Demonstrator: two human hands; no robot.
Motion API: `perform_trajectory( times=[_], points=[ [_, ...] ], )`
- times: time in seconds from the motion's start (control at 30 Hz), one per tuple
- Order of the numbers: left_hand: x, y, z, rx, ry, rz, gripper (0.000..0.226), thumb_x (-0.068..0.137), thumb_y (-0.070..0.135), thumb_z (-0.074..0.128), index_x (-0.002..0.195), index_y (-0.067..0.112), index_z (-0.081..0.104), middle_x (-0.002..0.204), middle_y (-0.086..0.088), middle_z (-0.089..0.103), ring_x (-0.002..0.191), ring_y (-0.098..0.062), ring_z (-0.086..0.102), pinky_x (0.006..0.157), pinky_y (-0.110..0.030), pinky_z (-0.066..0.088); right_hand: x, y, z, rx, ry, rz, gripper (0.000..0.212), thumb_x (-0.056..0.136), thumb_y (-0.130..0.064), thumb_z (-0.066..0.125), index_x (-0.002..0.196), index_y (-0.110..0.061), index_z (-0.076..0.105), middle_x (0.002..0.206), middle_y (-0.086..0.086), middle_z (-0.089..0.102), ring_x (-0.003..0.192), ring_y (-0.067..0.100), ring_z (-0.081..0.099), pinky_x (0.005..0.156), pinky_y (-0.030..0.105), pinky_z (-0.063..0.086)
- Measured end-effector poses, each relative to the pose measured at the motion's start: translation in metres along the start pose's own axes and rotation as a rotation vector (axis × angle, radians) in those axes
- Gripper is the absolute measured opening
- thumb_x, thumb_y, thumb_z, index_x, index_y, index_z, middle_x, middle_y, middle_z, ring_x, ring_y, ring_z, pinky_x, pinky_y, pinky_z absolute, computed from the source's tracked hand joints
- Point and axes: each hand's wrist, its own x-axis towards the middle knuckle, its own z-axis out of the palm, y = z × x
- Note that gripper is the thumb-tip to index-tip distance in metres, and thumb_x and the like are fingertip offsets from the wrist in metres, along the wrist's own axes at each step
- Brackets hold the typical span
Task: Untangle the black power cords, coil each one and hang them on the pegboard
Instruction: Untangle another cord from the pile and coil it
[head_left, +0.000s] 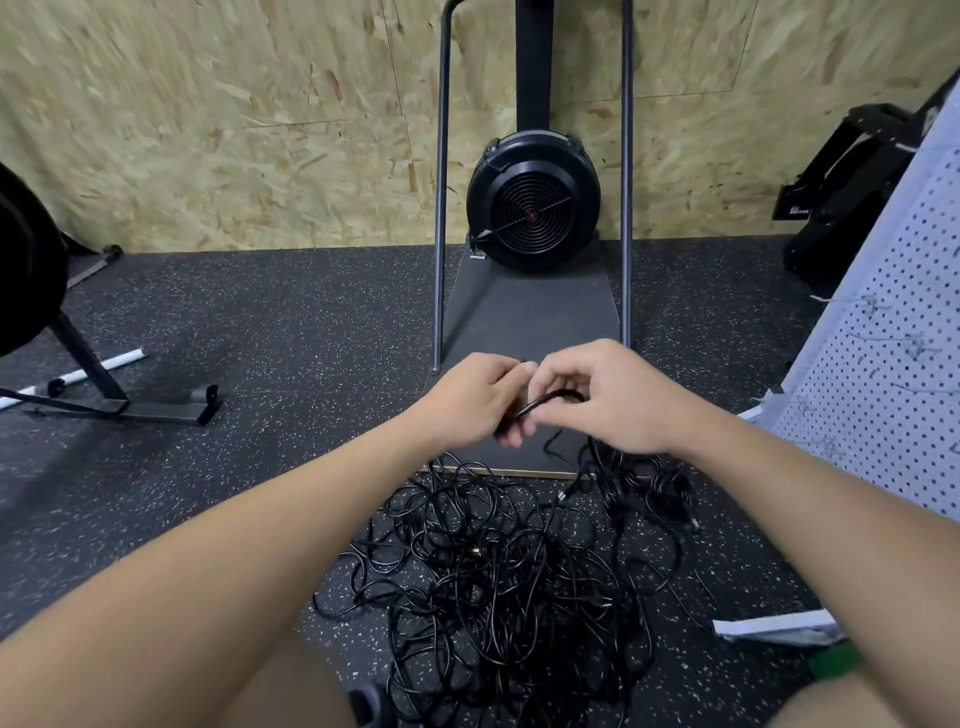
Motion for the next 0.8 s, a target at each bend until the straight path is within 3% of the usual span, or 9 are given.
perform_trajectory(
  times=[0.1,0.17,0.23,0.37,0.47,0.53,0.63,0.7,0.8],
  points=[
    [-0.004,0.009,0.002,-0.144,-0.12,-0.087,0.064,0.118,0.053,0.035,0.089,0.008,0.071,0.069,-0.013,0.068,0.048,-0.019,0.047,0.05,-0.028,0.04,0.0,0.005,-0.006,0.038,0.084,-0.014,0.014,0.091,-0.011,0.086,0.093,-0.019,0.076,0.082,0.001,0.077,0.08,0.021,0.071,0.081,0.047,0.058],
    [-0.005,0.009,0.001,-0.333,-0.225,-0.162,0.071,0.114,0.064,0.035,0.103,0.006,0.076,0.066,-0.008,0.055,0.047,-0.016,0.034,0.047,-0.027,0.031,0.001,0.009,-0.009,0.065,0.087,-0.018,0.015,0.093,-0.01,0.085,0.099,-0.017,0.074,0.08,0.004,0.078,0.081,0.027,0.073,0.086,0.05,0.058],
    [-0.006,0.009,-0.001,-0.448,-0.31,-0.176,0.062,0.113,0.06,0.045,0.109,0.005,0.072,0.063,-0.005,0.045,0.047,-0.013,0.027,0.047,-0.024,0.026,0.004,0.013,-0.01,0.11,0.112,-0.007,0.02,0.093,-0.009,0.085,0.105,-0.014,0.071,0.086,0.007,0.078,0.086,0.031,0.074,0.089,0.051,0.059],
    [-0.009,0.005,0.001,-0.515,-0.281,-0.176,0.036,0.114,0.038,0.057,0.088,0.014,0.063,0.064,-0.005,0.056,0.046,-0.011,0.037,0.047,-0.023,0.032,0.005,0.026,-0.015,0.209,0.029,0.058,0.036,0.096,0.002,0.079,0.126,-0.014,0.066,0.108,0.006,0.08,0.102,0.021,0.076,0.101,0.034,0.059],
    [-0.007,0.002,-0.004,-0.628,-0.221,-0.199,0.034,0.114,0.036,0.057,0.087,0.015,0.061,0.07,-0.006,0.059,0.05,-0.013,0.04,0.049,-0.022,0.036,0.003,0.043,-0.01,0.226,-0.014,0.176,0.056,0.092,0.006,0.08,0.138,-0.02,0.061,0.132,0.003,0.072,0.119,0.015,0.074,0.112,0.04,0.057],
    [-0.007,0.005,-0.008,-0.735,-0.22,-0.184,0.033,0.115,0.036,0.055,0.091,0.015,0.06,0.071,-0.004,0.052,0.051,-0.01,0.034,0.048,-0.021,0.031,0.002,0.053,-0.002,0.224,-0.067,0.243,0.048,0.095,0.001,0.08,0.136,-0.016,0.064,0.132,0.001,0.075,0.12,0.015,0.075,0.113,0.044,0.056],
    [-0.005,0.009,-0.006,-0.86,-0.175,-0.183,0.033,0.115,0.04,0.054,0.092,0.016,0.057,0.068,0.001,0.042,0.049,-0.007,0.029,0.047,-0.021,0.026,0.0,0.059,0.009,0.212,-0.166,0.291,0.019,0.104,-0.013,0.074,0.123,-0.013,0.075,0.115,-0.002,0.084,0.117,0.021,0.076,0.115,0.039,0.053],
    [-0.002,0.009,-0.004,-0.955,-0.137,-0.19,0.033,0.114,0.043,0.053,0.092,0.018,0.057,0.067,0.005,0.039,0.049,-0.006,0.028,0.048,-0.02,0.026,0.002,0.059,0.013,0.251,-0.138,0.323,0.015,0.105,-0.02,0.074,0.12,-0.015,0.075,0.109,-0.002,0.084,0.112,0.024,0.076,0.109,0.039,0.052],
    [0.006,0.008,-0.011,-1.138,-0.036,-0.156,0.031,0.112,0.044,0.057,0.094,0.019,0.058,0.067,0.009,0.035,0.049,-0.005,0.028,0.049,-0.019,0.029,0.007,0.055,0.021,0.181,-0.163,0.367,0.017,0.101,-0.032,0.078,0.114,-0.021,0.075,0.101,0.0,0.084,0.083,0.019,0.065,0.082,0.037,0.047]
  ],
)
